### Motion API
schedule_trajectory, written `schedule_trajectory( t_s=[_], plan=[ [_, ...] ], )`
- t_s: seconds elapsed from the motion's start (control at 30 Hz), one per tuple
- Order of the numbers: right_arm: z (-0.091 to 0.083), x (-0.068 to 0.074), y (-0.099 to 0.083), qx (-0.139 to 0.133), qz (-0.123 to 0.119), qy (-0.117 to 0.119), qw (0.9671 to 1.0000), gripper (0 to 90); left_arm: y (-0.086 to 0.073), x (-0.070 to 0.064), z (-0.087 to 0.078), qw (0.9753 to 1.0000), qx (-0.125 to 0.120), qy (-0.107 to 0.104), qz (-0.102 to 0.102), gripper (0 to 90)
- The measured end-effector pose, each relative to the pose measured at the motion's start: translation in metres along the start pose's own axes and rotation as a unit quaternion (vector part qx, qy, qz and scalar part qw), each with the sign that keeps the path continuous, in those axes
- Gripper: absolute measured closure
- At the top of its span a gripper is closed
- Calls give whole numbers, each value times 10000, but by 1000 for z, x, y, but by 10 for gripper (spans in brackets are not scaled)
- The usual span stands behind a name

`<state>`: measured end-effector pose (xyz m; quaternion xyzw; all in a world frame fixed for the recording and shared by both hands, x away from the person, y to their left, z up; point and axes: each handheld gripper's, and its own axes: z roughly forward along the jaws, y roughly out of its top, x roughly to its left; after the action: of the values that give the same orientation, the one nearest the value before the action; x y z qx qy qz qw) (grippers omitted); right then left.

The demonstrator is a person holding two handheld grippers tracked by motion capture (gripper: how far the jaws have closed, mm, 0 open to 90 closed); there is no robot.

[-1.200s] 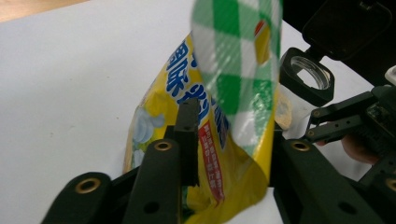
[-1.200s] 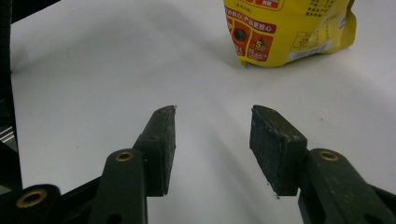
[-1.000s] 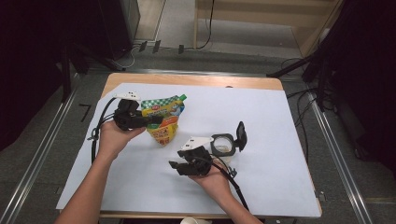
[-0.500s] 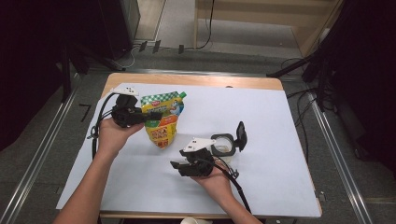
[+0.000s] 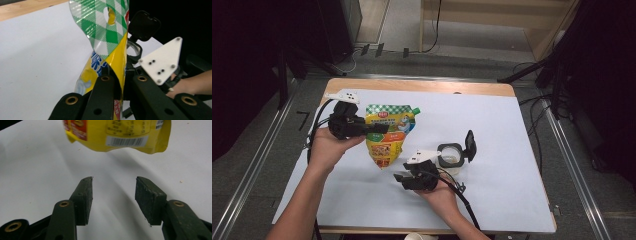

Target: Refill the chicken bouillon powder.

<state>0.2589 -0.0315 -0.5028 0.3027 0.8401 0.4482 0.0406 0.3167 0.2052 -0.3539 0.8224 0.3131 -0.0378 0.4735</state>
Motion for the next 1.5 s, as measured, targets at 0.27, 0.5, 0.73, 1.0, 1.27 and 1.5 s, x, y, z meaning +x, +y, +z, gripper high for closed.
schedule_trajectory(
  t_s=[0.27,0.5,0.73,1.0,1.27,1.5],
  plan=[
    [4,-4,0,-158,71,-113,9998,577,2,-19,-7,9996,-68,-278,40,900],
    [6,-3,-1,-337,161,-342,9987,711,1,-28,-7,9985,-72,-540,-4,900],
    [8,-2,-4,-480,167,-480,9976,762,2,-31,-4,9972,-57,-735,-122,900],
    [4,3,-2,-710,-4,-431,9965,734,1,-28,-4,9973,-122,-696,-221,900],
    [1,10,-3,-683,-362,-460,9959,669,1,-32,3,9990,-126,-404,-128,900],
    [0,25,-3,-619,-826,-416,9938,664,0,-36,16,9998,12,-202,91,867]
  ],
)
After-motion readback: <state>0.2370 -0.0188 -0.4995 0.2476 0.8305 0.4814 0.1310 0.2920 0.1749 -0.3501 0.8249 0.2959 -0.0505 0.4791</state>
